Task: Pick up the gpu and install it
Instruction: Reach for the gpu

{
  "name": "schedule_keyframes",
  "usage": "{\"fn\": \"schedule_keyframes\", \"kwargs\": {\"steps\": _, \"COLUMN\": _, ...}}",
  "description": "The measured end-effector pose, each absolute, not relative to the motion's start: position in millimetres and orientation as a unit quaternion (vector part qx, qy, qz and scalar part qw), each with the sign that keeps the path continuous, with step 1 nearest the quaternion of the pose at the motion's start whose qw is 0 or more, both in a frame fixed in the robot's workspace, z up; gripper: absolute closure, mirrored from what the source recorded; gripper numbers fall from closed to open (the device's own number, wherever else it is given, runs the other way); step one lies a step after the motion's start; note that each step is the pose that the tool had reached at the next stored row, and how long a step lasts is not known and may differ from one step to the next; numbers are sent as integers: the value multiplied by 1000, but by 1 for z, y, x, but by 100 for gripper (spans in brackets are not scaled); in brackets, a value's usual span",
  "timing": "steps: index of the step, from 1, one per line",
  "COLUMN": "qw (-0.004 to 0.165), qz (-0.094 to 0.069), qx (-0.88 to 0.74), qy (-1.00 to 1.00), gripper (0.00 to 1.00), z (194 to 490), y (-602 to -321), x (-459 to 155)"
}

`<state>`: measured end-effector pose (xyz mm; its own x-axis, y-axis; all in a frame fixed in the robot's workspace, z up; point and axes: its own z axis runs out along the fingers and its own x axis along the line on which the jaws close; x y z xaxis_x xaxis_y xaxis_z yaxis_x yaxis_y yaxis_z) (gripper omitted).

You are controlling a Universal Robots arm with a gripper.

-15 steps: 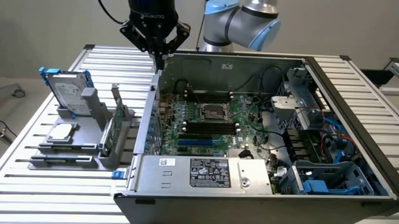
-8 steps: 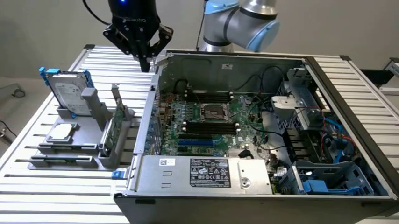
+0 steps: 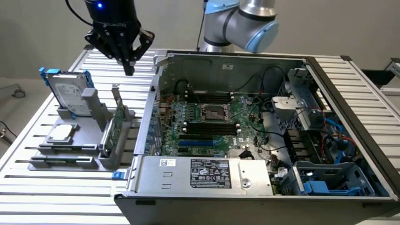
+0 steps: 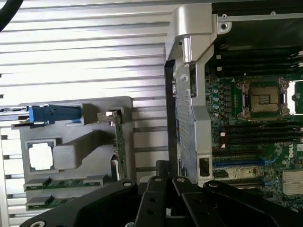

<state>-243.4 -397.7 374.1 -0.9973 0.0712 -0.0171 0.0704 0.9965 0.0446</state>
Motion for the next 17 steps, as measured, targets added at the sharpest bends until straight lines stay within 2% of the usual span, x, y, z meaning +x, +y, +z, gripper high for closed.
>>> {"fn": "schedule_keyframes", "kwargs": {"steps": 12, "qw": 9, "qz": 20, "qx": 35, "qy": 999, "gripper": 89, "z": 360, "y": -397, "x": -298}}
{"fn": "schedule_keyframes", "kwargs": {"steps": 17, "qw": 8, "qz": 20, "qx": 35, "qy": 999, "gripper": 89, "z": 360, "y": -397, "x": -301}}
